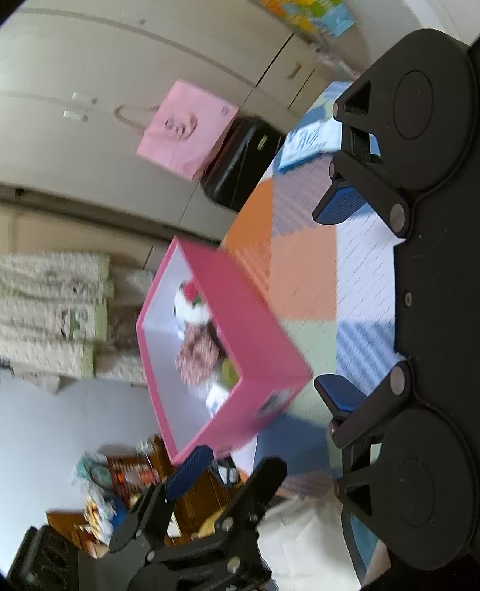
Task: Organize soft objects
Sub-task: 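Move both tools from the box toward the large white wipes packet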
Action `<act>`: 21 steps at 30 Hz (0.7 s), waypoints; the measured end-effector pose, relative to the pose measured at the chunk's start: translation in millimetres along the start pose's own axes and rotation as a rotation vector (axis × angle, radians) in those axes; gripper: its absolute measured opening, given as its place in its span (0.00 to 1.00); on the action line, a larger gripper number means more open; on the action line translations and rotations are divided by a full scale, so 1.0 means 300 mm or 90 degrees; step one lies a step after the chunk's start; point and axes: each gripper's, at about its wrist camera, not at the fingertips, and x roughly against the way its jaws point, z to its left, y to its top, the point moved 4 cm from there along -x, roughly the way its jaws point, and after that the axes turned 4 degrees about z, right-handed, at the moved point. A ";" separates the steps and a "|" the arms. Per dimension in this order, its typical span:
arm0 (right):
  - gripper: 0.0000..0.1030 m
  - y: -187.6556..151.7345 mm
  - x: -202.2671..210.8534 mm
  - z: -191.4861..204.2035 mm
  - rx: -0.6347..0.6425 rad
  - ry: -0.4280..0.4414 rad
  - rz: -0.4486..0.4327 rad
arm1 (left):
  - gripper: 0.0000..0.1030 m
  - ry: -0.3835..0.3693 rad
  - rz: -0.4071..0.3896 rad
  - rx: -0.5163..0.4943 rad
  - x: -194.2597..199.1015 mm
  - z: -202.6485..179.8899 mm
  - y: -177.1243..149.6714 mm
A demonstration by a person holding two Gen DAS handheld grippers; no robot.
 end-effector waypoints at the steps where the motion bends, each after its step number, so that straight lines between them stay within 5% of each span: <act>1: 0.88 -0.014 0.003 -0.021 -0.008 -0.003 -0.001 | 0.92 -0.006 0.000 -0.005 -0.012 -0.018 0.014; 13: 0.89 -0.113 0.008 -0.201 -0.014 -0.029 -0.032 | 0.92 -0.073 -0.030 -0.016 -0.157 -0.125 0.177; 21: 0.91 -0.192 -0.170 -0.328 -0.028 -0.012 -0.060 | 0.92 -0.036 -0.131 0.051 -0.333 -0.083 0.267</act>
